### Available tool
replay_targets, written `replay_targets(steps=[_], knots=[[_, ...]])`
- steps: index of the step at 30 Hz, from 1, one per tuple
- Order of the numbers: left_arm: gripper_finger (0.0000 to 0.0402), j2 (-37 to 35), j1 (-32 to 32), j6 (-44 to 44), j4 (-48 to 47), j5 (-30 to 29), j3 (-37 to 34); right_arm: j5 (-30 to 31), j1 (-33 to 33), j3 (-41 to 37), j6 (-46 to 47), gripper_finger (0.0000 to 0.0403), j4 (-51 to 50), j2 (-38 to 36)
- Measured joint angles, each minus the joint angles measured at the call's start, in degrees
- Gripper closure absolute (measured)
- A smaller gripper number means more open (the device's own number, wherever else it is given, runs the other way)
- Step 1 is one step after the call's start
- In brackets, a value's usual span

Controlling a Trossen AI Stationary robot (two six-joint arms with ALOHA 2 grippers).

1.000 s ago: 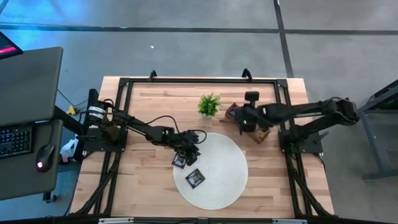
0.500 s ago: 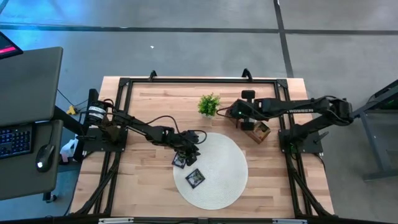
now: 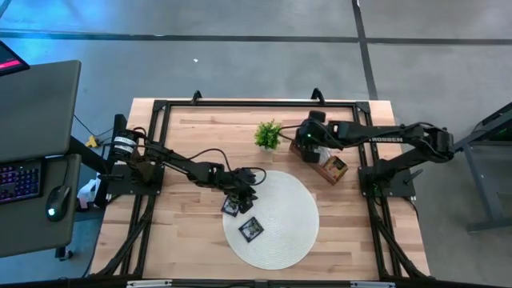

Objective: Pick & Place Tea
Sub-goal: Put the black tea bag into the left section of the wooden organizer

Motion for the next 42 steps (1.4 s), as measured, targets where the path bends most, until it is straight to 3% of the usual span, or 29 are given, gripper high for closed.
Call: replay_targets(steps=[8, 14, 27, 32, 42], knots=[[0.0273, 0.0, 0.0, 0.0, 0.0, 0.09, 0.0, 1.33, 0.07, 0.0, 4.2, 0.0297, -8.01, -1.23], [0.0273, 0.0, -0.01, 0.0, 0.03, 0.09, 0.0, -5.72, 0.17, 0.0, 10.68, 0.0297, -14.36, -3.21], [0.0273, 0.0, 0.0, -0.04, 0.1, 0.07, 0.0, -7.62, 0.04, -0.19, 9.9, 0.0297, -11.72, 3.54], [0.0273, 0.0, 0.0, -0.04, 0.02, 0.07, 0.0, -2.54, 0.04, -0.2, 8.43, 0.0299, -9.1, 6.06], [0.0273, 0.0, 0.0, -0.04, -0.12, 0.07, 0.0, -1.53, 0.06, -0.09, 7.47, 0.0395, -11.68, 5.55]])
